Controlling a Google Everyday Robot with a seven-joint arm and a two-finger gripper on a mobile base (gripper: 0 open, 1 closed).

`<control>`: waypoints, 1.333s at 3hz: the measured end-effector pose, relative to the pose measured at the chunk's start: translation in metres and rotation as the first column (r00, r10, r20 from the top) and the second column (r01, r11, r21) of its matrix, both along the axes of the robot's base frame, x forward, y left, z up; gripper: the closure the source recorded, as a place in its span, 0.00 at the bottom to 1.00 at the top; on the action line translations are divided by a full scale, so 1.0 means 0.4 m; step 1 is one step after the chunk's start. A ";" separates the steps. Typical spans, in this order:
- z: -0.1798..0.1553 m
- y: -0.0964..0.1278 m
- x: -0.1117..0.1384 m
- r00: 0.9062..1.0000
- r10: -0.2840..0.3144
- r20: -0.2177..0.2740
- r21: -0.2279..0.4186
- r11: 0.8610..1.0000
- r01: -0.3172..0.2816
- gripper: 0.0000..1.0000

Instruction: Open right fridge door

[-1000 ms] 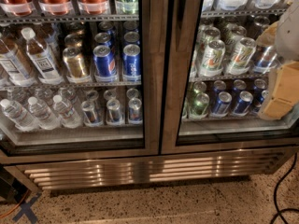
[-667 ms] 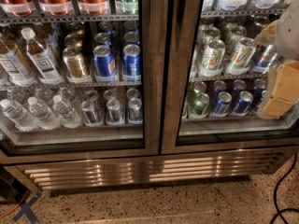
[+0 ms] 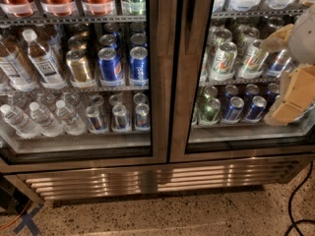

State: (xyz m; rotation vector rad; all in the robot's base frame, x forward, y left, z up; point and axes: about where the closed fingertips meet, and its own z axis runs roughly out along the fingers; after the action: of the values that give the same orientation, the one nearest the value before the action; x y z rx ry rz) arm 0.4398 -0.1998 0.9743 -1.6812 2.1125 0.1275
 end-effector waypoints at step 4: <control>-0.045 0.190 0.057 0.992 0.092 0.087 0.322 0.939 -0.116 0.00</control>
Offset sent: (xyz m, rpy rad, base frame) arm 0.0000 0.0157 -0.0089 0.0742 0.0011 0.0272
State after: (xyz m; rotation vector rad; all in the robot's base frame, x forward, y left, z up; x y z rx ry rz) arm 0.4624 -0.1239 0.9564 -1.5707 1.8311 0.4210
